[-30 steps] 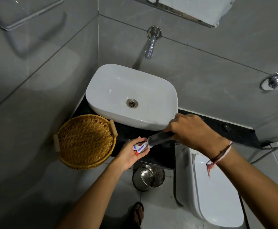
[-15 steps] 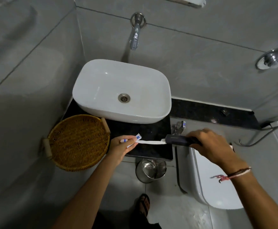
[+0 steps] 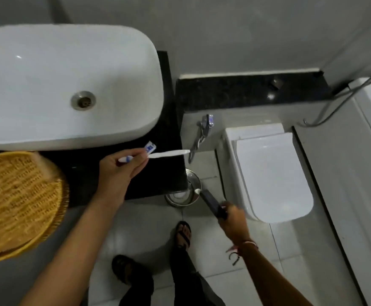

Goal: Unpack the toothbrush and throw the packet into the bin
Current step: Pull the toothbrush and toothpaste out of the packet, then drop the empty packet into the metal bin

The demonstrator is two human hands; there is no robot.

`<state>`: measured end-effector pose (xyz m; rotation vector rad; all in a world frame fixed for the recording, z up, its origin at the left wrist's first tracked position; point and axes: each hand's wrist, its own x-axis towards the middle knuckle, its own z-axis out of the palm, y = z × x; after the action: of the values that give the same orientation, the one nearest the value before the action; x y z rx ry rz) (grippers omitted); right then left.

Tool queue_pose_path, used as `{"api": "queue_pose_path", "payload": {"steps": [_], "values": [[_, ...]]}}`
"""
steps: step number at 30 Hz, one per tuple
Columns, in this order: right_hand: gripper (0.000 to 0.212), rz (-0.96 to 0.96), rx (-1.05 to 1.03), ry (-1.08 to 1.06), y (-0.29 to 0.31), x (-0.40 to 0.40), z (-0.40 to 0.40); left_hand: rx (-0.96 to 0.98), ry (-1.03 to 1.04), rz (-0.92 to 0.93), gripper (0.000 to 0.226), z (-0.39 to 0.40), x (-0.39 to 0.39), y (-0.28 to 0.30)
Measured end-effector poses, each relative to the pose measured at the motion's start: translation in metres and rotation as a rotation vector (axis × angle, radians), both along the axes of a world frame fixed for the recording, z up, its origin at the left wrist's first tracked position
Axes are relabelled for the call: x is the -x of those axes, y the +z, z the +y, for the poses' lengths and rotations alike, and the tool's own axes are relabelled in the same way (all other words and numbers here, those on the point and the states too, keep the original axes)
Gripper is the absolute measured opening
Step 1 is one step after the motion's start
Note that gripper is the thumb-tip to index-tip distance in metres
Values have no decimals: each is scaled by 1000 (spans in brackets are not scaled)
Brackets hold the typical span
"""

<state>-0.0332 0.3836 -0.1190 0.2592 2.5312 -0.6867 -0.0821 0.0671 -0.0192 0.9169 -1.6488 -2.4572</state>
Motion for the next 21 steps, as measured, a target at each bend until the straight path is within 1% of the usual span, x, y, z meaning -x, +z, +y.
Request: {"api": "queue_pose_path", "payload": {"steps": [2, 4, 8, 10, 11, 12, 14, 16, 18, 21], "values": [[16, -36, 15, 13, -37, 6, -10, 40, 13, 33, 15, 7, 10, -6], [14, -90, 27, 5, -74, 17, -21, 57, 33, 59, 20, 11, 20, -15], [15, -161, -4, 67, -136, 43, -39, 122, 48, 86, 13, 13, 30, -28], [20, -172, 11, 96, -158, 50, -46, 141, 49, 97, 13, 12, 30, -33], [28, -175, 18, 115, -166, 52, -47, 143, 53, 96, 13, 12, 30, -35], [44, -174, 7, 144, -173, 51, -48, 143, 54, 97, 14, 11, 30, -36], [80, -184, -75, 237, -178, 47, -44, 147, 48, 92, 14, 10, 29, -36], [105, -211, -170, 315, -177, 43, -37, 154, 45, 81, 14, 8, 27, -34], [117, -204, -249, 377, -173, 38, -31, 150, 36, 82, 16, 7, 24, -31], [128, -178, -311, 420, -159, 39, -23, 156, 12, 82, 22, 4, 19, -24]]}}
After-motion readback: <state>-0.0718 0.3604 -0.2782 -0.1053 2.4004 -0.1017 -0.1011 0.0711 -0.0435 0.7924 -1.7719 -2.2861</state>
